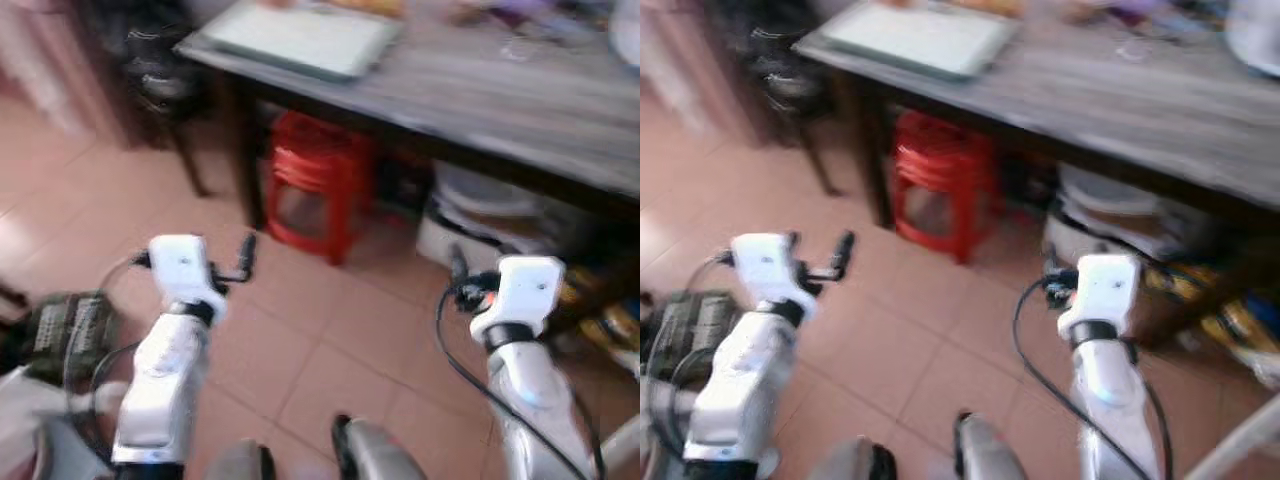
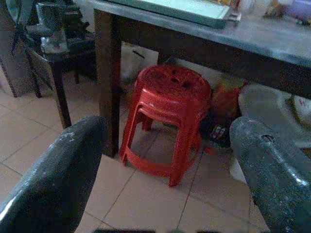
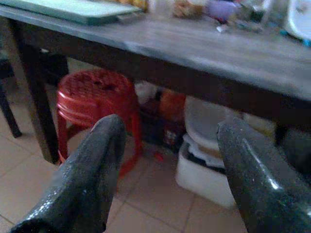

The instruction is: Setting the table

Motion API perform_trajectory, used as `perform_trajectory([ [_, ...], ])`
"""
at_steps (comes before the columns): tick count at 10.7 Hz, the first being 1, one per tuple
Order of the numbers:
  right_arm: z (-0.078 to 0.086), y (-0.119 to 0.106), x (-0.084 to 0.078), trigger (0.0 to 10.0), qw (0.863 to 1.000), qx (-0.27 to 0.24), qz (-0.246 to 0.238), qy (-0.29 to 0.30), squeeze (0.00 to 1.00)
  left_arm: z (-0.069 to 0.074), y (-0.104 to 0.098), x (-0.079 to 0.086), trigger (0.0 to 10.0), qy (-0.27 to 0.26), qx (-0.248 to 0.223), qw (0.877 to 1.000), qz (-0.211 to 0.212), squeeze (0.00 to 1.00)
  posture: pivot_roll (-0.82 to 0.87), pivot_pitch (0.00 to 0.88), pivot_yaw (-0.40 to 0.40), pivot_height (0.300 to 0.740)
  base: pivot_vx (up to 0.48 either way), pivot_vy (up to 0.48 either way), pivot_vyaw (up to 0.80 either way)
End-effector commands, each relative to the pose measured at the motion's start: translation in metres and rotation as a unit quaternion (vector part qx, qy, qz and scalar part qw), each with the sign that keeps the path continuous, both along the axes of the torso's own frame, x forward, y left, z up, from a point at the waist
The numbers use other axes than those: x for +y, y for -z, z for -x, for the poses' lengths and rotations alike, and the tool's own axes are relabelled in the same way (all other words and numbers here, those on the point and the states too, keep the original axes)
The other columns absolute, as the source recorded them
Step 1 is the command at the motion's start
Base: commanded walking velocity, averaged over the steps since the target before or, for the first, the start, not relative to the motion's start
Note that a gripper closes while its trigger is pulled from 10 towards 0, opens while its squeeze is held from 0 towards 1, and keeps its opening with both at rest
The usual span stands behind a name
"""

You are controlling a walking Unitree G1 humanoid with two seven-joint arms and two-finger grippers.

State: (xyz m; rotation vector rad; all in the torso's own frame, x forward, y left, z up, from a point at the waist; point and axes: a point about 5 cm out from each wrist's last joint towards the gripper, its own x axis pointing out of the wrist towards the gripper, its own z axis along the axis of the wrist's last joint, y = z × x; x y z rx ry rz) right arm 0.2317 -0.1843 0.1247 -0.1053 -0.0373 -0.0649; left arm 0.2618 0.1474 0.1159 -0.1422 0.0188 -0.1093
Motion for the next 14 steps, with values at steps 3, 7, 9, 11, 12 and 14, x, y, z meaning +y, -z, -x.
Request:
perform_trajectory([
  [3, 0.000, -0.003, 0.003, 10.0, 1.000, -0.008, 0.002, -0.002, 0.00, 0.000, 0.000, -0.010, 10.0, 0.029, 0.006, 0.999, 0.016, 0.00, -0.04, 0.148, 0.061, 0.740, 0.000, 0.000, -0.80],
  [7, 0.004, -0.001, 0.003, 10.0, 1.000, -0.013, 0.016, -0.008, 0.00, -0.001, 0.004, -0.004, 10.0, 0.005, 0.002, 1.000, 0.008, 0.00, -0.04, 0.125, 0.044, 0.740, 0.000, 0.000, -0.77],
  [9, 0.010, 0.003, 0.002, 10.0, 1.000, -0.011, 0.026, -0.009, 0.00, 0.006, 0.012, 0.007, 10.0, -0.033, -0.006, 0.999, -0.007, 0.00, -0.05, 0.078, 0.037, 0.740, 0.000, 0.000, 0.00],
  [11, 0.009, 0.011, -0.008, 10.0, 0.999, -0.013, 0.020, 0.023, 0.00, 0.005, 0.018, 0.019, 10.0, -0.048, -0.015, 0.998, -0.033, 0.00, -0.04, 0.035, 0.047, 0.740, 0.000, 0.000, 0.00],
  [12, 0.002, 0.011, -0.005, 10.0, 0.999, -0.019, 0.023, 0.017, 0.00, 0.003, 0.019, 0.019, 10.0, -0.044, -0.015, 0.998, -0.041, 0.00, -0.03, 0.025, 0.048, 0.740, 0.000, 0.000, 0.00],
  [14, -0.002, 0.010, 0.000, 10.0, 0.999, -0.021, 0.026, 0.000, 0.00, 0.000, 0.016, 0.018, 10.0, -0.039, -0.022, 0.998, -0.049, 0.00, -0.02, 0.050, 0.048, 0.740, 0.000, 0.000, 0.00],
])
